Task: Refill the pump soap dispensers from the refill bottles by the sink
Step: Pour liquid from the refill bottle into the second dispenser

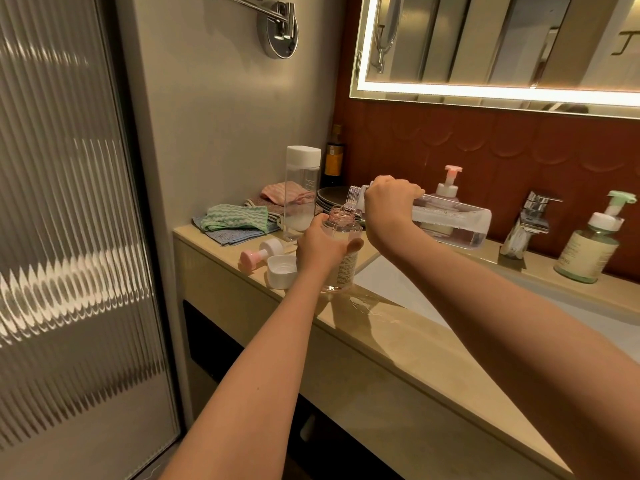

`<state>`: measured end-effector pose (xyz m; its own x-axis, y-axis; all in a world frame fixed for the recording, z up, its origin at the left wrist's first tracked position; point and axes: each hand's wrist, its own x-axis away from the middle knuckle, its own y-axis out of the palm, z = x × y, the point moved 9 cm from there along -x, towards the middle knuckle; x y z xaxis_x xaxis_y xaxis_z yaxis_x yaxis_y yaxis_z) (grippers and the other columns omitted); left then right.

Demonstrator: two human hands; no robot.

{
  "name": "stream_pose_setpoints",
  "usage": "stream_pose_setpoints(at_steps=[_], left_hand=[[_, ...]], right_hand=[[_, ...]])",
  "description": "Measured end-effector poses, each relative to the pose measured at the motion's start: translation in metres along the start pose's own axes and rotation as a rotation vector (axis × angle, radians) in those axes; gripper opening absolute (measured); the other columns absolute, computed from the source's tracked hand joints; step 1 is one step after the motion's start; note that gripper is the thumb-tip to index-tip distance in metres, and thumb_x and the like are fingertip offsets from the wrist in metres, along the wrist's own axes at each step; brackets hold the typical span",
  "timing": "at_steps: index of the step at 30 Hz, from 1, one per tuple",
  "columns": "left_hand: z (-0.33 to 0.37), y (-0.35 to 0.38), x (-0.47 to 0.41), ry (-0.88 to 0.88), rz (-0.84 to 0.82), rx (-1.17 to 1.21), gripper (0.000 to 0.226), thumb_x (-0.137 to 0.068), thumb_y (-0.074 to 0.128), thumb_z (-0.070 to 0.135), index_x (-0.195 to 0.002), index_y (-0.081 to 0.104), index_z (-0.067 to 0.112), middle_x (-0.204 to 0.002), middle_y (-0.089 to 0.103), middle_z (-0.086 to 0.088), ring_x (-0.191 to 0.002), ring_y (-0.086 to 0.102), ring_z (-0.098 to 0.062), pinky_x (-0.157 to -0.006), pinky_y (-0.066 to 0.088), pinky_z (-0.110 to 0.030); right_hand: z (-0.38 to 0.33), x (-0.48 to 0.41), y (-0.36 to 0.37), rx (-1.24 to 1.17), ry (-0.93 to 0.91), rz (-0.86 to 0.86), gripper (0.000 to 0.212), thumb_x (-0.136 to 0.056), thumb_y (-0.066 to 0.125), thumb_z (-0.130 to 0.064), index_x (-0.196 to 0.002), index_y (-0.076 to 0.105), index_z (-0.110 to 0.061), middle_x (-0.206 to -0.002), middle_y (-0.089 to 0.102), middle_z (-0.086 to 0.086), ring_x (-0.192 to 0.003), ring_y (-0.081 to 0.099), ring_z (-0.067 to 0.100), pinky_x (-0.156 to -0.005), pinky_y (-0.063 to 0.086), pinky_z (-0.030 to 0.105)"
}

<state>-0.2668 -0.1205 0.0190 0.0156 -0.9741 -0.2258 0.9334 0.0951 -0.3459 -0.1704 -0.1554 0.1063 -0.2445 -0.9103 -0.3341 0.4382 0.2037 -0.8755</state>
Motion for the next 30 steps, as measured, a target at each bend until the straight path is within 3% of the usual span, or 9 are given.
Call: stream_pose_setpoints(at_steps=[30], left_hand=[[-0.0009, 0.0008, -0.0008, -0.012, 0.000, 0.005, 0.084, -0.074, 0.076, 0.036, -0.143, 0.032, 0.016, -0.142, 0.043, -0.008, -0.131, 0.038, -0.029, -0.096, 0.041, -0.038]], right_hand=[[0.0006, -0.0025, -0.0001, 0.047, 0.034, 0.052, 0.058, -0.093, 0.056, -0.018, -0.137, 0.032, 0.010, -0.131, 0.049, 0.030, -0.121, 0.049, 0.044, -0.103, 0.039, 0.049]])
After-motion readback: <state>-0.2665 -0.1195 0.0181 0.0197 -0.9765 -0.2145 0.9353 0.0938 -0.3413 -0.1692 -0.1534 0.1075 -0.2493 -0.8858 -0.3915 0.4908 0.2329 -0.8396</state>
